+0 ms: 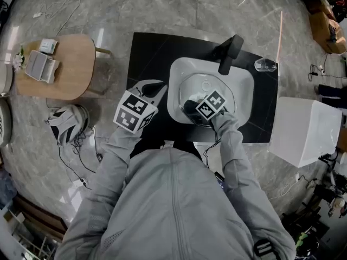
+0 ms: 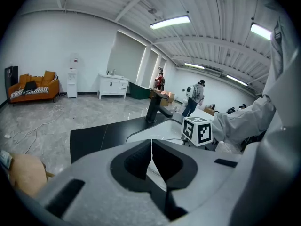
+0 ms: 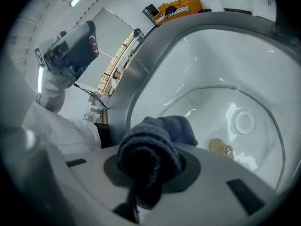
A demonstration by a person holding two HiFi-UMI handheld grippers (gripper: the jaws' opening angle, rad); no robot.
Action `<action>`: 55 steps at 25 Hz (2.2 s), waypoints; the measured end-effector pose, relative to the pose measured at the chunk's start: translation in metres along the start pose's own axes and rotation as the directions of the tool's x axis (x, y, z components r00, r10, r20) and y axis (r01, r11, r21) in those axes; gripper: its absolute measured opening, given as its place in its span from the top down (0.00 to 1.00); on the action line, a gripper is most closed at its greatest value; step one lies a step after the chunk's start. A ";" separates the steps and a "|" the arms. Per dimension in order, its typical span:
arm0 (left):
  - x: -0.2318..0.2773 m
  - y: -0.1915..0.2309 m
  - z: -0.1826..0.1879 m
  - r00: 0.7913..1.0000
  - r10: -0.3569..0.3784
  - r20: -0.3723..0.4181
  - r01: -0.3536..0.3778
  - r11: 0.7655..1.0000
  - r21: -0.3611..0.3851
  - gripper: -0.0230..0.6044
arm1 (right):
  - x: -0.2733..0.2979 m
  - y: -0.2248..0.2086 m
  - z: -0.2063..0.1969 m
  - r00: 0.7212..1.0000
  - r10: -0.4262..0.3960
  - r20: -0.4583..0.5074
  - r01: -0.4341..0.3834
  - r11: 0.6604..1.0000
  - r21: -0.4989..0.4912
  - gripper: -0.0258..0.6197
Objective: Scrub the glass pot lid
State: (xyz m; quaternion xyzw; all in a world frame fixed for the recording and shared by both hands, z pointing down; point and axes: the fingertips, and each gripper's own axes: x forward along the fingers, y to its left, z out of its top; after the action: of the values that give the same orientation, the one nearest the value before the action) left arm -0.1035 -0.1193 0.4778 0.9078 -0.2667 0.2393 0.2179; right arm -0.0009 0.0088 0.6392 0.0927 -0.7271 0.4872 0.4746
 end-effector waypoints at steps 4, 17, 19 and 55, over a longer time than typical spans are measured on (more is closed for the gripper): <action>-0.002 0.005 -0.010 1.000 0.022 -0.012 -0.022 0.999 -0.024 0.92 | 0.001 -0.001 0.006 0.998 0.065 -0.002 -0.066 0.997 -0.027 0.82; -0.002 0.000 -0.001 0.997 0.076 0.008 -0.075 0.996 -0.043 0.92 | -0.016 -0.037 0.046 0.964 -0.227 0.137 0.244 0.961 -0.130 0.82; -0.002 0.000 0.004 0.996 0.084 0.020 -0.083 0.996 -0.035 0.92 | -0.030 -0.040 0.055 0.931 -0.301 0.206 0.333 0.933 -0.138 0.82; -0.067 -0.032 0.237 0.874 0.174 0.454 -0.353 0.869 0.346 0.92 | -0.398 0.072 0.090 0.218 -0.493 0.842 0.818 0.564 0.118 0.82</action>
State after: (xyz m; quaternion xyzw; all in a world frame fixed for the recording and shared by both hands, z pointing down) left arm -0.0590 -0.1933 0.2450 0.9163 -0.3728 0.1241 -0.0781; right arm 0.1135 -0.1564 0.2772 0.5194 -0.8146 -0.0071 0.2581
